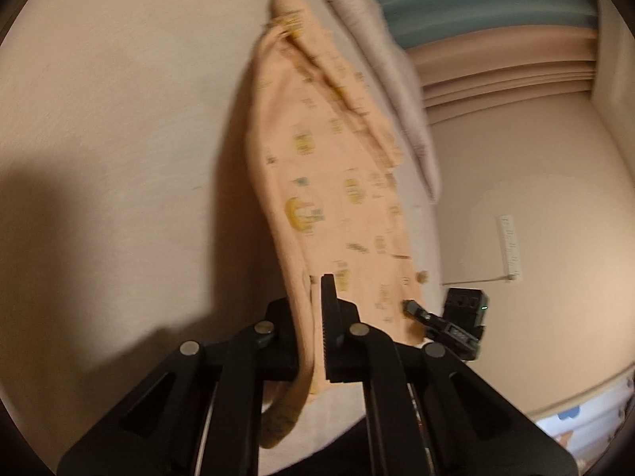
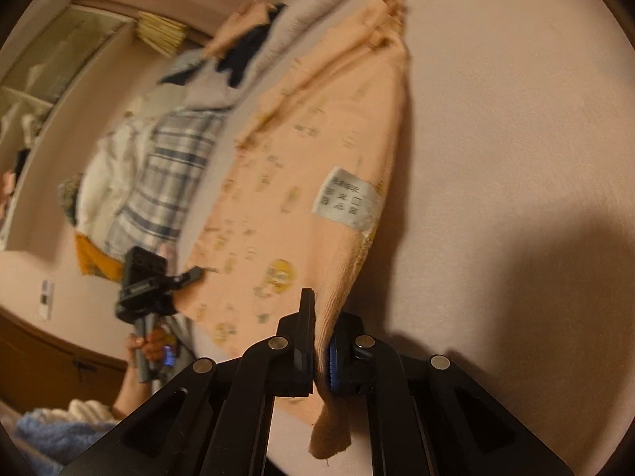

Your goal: Fold small clothes

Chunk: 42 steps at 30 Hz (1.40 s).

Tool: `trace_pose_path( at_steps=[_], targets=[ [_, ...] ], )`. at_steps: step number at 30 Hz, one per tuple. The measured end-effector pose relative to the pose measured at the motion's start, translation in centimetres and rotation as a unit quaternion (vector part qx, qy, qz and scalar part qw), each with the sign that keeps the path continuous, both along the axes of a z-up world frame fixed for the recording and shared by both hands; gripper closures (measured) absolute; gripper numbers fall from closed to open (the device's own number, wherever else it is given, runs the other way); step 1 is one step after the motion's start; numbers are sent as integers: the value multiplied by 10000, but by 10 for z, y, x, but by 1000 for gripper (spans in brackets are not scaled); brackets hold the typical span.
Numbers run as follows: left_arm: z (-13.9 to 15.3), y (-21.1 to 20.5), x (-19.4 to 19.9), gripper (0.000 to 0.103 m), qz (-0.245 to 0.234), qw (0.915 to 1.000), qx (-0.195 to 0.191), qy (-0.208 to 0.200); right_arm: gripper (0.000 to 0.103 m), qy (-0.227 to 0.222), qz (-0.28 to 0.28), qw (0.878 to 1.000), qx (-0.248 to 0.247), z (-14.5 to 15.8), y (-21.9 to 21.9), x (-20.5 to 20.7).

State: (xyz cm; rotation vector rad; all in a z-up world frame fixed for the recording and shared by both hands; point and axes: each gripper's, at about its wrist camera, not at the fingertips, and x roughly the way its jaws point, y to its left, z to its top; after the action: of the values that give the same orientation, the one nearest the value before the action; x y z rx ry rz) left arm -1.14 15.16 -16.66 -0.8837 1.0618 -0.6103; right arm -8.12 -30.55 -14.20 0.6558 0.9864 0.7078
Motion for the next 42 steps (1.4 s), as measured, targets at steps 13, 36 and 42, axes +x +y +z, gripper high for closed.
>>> trace_pose_path(
  at_steps=[13, 36, 42],
  targets=[
    [40, -10, 25, 99, -99, 9919, -1057, -698, 96, -909, -64, 9923, 839, 47, 10, 20],
    [96, 17, 145, 99, 428, 9853, -1199, -1137, 96, -1525, -923, 9833, 377, 106, -7, 127],
    [88, 22, 189, 99, 686, 9866, -1096, -997, 96, -1277, -1282, 9833, 198, 98, -7, 171]
  ],
)
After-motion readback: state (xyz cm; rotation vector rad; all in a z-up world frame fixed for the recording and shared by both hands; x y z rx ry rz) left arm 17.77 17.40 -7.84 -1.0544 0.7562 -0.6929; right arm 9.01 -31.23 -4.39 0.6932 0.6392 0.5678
